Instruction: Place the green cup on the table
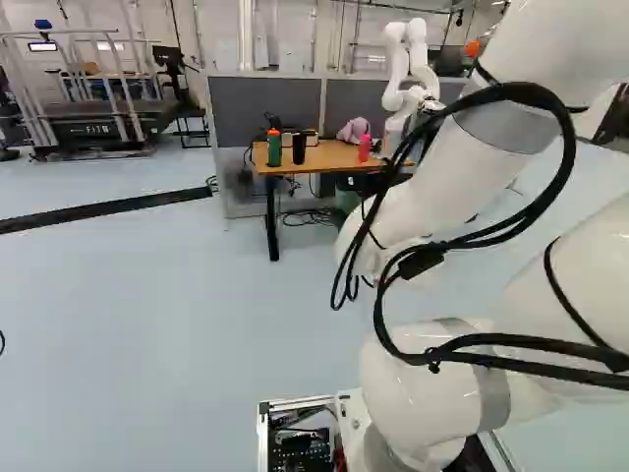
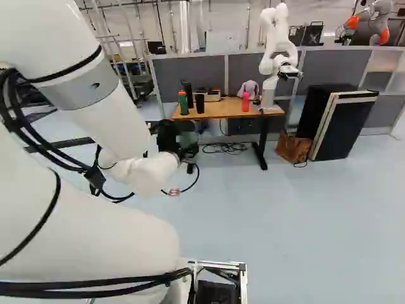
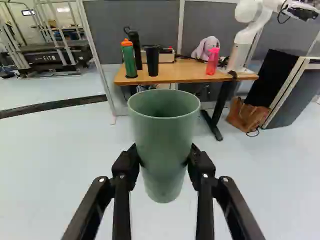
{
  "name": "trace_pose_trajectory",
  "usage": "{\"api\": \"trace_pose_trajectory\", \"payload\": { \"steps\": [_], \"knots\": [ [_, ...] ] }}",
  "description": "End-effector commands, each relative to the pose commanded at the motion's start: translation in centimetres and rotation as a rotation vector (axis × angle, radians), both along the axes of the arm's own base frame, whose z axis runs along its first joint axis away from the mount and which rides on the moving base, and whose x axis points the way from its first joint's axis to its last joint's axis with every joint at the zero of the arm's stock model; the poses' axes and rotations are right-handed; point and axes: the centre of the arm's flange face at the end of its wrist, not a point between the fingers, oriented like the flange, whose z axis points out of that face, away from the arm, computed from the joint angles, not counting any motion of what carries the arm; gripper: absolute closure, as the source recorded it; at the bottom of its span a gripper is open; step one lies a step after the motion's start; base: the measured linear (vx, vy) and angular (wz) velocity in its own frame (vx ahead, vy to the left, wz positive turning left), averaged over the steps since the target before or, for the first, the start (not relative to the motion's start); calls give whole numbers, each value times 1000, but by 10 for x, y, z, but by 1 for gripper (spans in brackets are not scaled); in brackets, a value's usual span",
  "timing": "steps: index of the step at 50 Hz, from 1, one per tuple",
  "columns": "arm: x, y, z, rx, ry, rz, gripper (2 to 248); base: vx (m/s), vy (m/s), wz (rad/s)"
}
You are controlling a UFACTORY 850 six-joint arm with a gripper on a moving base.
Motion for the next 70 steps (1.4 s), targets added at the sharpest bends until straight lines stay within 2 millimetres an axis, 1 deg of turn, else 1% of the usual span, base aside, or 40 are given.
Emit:
{"api": "trace_pose_trajectory", "payload": {
  "steps": [7, 19, 54, 70],
  "knots": [
    [0, 0, 0, 0, 0, 0, 133, 134, -9, -25],
    [0, 0, 0, 0, 0, 0, 133, 302, -1, -24],
    [0, 0, 0, 0, 0, 0, 133, 381, 5, -9],
    [0, 0, 0, 0, 0, 0, 133, 344, -55, 1]
  ]
}}
